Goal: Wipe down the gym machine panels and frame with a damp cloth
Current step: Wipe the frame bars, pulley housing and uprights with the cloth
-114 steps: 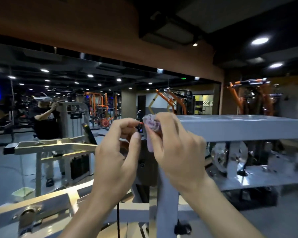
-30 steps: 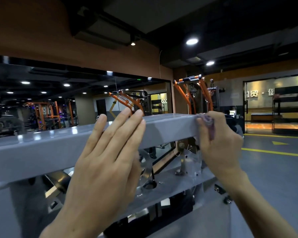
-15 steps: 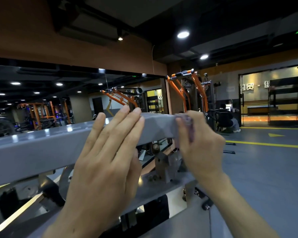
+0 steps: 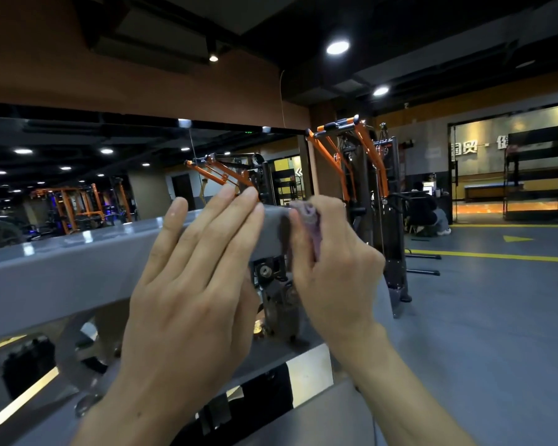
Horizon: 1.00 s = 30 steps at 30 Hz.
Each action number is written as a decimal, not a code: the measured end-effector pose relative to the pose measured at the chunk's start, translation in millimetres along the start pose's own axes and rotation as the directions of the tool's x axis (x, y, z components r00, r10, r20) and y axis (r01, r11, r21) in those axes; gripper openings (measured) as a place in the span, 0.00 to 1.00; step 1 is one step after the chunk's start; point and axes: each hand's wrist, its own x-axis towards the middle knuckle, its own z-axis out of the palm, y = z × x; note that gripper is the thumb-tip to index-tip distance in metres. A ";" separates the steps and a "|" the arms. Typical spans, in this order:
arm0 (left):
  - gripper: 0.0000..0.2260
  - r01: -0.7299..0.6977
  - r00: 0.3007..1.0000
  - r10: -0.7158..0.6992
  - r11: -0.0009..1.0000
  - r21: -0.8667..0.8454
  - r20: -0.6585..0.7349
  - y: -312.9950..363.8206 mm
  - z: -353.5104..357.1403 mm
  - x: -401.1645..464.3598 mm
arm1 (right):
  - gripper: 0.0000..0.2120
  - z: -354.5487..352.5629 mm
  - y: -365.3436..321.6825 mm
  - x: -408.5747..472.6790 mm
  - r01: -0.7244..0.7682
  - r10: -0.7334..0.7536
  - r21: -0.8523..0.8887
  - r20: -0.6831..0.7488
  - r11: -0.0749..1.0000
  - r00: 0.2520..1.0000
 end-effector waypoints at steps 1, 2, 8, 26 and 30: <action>0.24 0.005 1.000 -0.005 1.000 0.005 0.004 1.2 0.6 0.6 | 0.04 -7.5 12.9 -6.8 -0.037 0.038 -0.010 0.009 0.999 0.999; 0.23 0.008 1.000 -0.009 1.000 0.014 0.008 2.2 1.0 0.7 | 0.04 -16.1 25.2 -13.8 -0.083 0.083 -0.030 0.012 0.996 0.996; 0.24 -0.007 1.000 0.006 0.998 0.066 0.019 11.5 11.7 3.8 | 0.06 -32.4 40.6 -24.5 -0.243 0.244 -0.038 0.017 0.969 0.970; 0.24 0.031 0.999 -0.026 0.992 0.122 -0.037 37.5 42.6 8.7 | 0.04 -55.3 75.3 -57.1 -0.324 0.327 -0.064 0.039 0.944 0.944; 0.24 0.055 0.998 -0.049 0.990 0.128 -0.051 42.1 48.7 8.1 | 0.06 -34.0 53.3 -22.7 -0.225 0.223 0.030 0.054 0.974 0.973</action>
